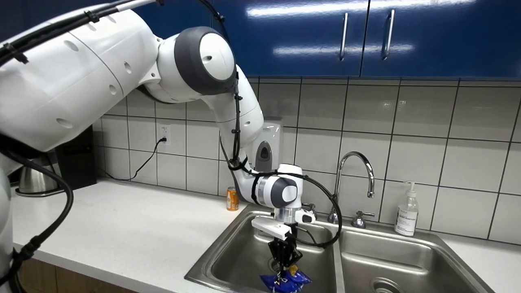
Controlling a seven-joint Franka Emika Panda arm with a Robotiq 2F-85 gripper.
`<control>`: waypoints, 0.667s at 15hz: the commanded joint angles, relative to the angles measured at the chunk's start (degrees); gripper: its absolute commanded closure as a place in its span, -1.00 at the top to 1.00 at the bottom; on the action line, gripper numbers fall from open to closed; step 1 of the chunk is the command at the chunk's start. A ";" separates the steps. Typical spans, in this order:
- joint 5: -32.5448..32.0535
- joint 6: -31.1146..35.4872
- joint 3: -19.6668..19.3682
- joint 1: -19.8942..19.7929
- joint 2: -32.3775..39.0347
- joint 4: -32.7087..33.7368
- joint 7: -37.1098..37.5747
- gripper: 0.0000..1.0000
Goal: Pick up the bag of doritos and place it in the left sink
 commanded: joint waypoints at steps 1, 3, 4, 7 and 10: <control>1.03 -0.02 0.56 -1.06 1.29 1.32 -2.18 -0.99; 0.79 0.04 0.41 -0.89 1.57 1.35 -2.22 -0.46; 0.78 0.29 0.42 -0.86 1.56 1.29 -2.28 -0.31; 1.12 0.52 0.80 -1.02 0.38 0.84 -2.80 0.13; 1.11 0.87 0.84 -0.91 -0.65 1.04 -2.90 0.56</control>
